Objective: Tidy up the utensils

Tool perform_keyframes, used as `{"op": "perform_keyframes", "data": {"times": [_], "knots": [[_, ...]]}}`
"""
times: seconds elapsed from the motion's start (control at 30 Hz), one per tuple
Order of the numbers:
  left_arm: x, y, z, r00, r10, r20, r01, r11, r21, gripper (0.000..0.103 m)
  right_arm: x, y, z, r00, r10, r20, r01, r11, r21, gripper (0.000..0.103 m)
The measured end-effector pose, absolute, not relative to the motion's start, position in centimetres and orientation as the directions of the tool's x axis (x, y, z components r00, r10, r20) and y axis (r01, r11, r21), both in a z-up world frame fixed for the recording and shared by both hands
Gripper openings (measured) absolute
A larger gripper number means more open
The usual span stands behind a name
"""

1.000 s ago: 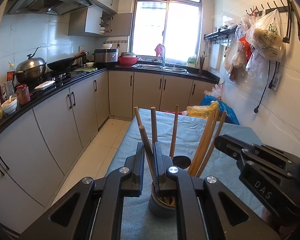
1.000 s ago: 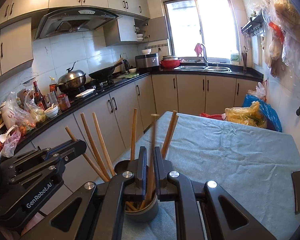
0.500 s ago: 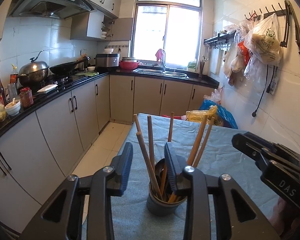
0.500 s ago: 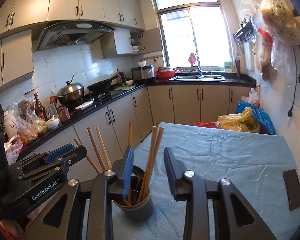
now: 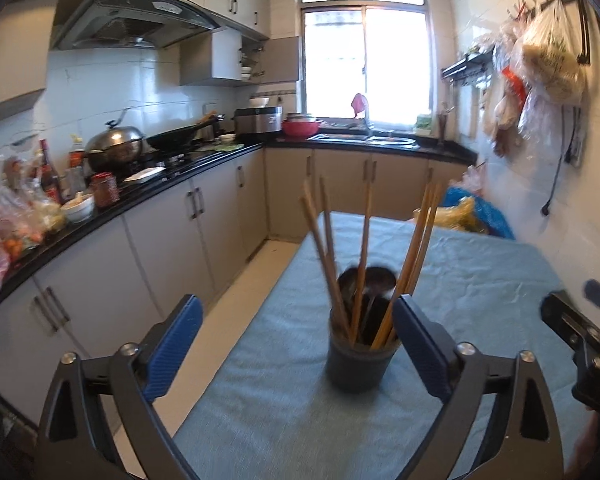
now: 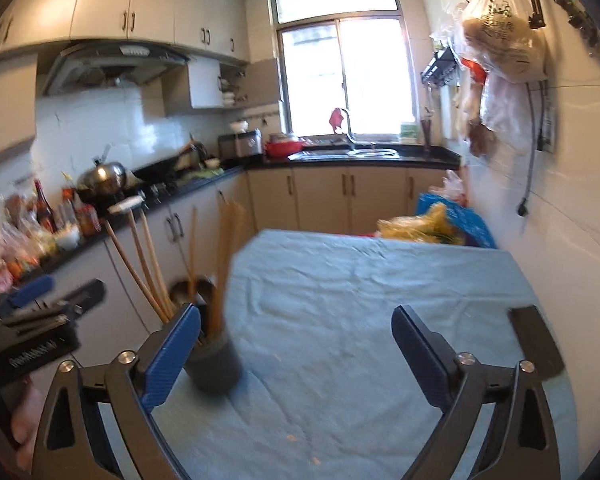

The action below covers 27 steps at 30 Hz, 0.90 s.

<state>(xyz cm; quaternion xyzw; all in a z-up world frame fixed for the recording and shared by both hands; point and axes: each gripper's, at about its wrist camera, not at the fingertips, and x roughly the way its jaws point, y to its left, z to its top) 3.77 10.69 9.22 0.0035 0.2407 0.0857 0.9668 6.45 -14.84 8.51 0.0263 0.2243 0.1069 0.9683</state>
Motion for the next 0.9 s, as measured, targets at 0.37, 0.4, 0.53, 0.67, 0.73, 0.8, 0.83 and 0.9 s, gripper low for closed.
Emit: {"op": "perform_keyframes", "data": {"times": [0.37, 0.4, 0.53, 0.67, 0.73, 0.8, 0.83, 0.9], "knots": [[-1.0, 9.4, 1.6, 0.776, 0.235, -0.585, -0.186, 0.972, 0.144, 0.103, 0.0, -16.1, 0.6, 0.829, 0.034, -0.558, -0.068, 0.997, -0.04, 0.103], [-0.9, 9.3, 0.9, 0.761, 0.241, -0.602, -0.181, 0.971, 0.159, 0.103, -0.2, -16.1, 0.2, 0.824, 0.027, -0.566, -0.064, 0.997, -0.044, 0.103], [-0.5, 9.6, -0.5, 0.737, 0.267, -0.62, -0.193, 0.963, 0.185, 0.103, -0.4, -15.8, -1.1, 0.807, -0.007, -0.591, -0.062, 0.993, -0.097, 0.103], [-0.3, 9.7, -1.1, 0.728, 0.276, -0.627, -0.197, 0.961, 0.194, 0.103, -0.2, -15.9, -1.0, 0.812, -0.016, -0.584, -0.051, 0.994, -0.098, 0.103], [-0.3, 9.5, -1.0, 0.729, 0.276, -0.626, -0.194, 0.961, 0.198, 0.103, -0.2, -15.6, -1.0, 0.814, -0.016, -0.581, -0.053, 0.993, -0.102, 0.103], [-0.2, 9.4, -1.1, 0.732, 0.283, -0.619, -0.194, 0.959, 0.208, 0.103, -0.2, -15.5, -1.0, 0.812, -0.015, -0.583, -0.059, 0.992, -0.109, 0.103], [-0.2, 9.3, -1.1, 0.733, 0.282, -0.619, -0.192, 0.959, 0.209, 0.103, -0.2, -15.4, -1.1, 0.812, -0.018, -0.583, -0.057, 0.992, -0.11, 0.103], [-0.2, 9.4, -1.1, 0.731, 0.276, -0.624, -0.189, 0.961, 0.204, 0.103, -0.1, -15.4, -1.1, 0.812, -0.021, -0.583, -0.053, 0.993, -0.109, 0.103]]}}
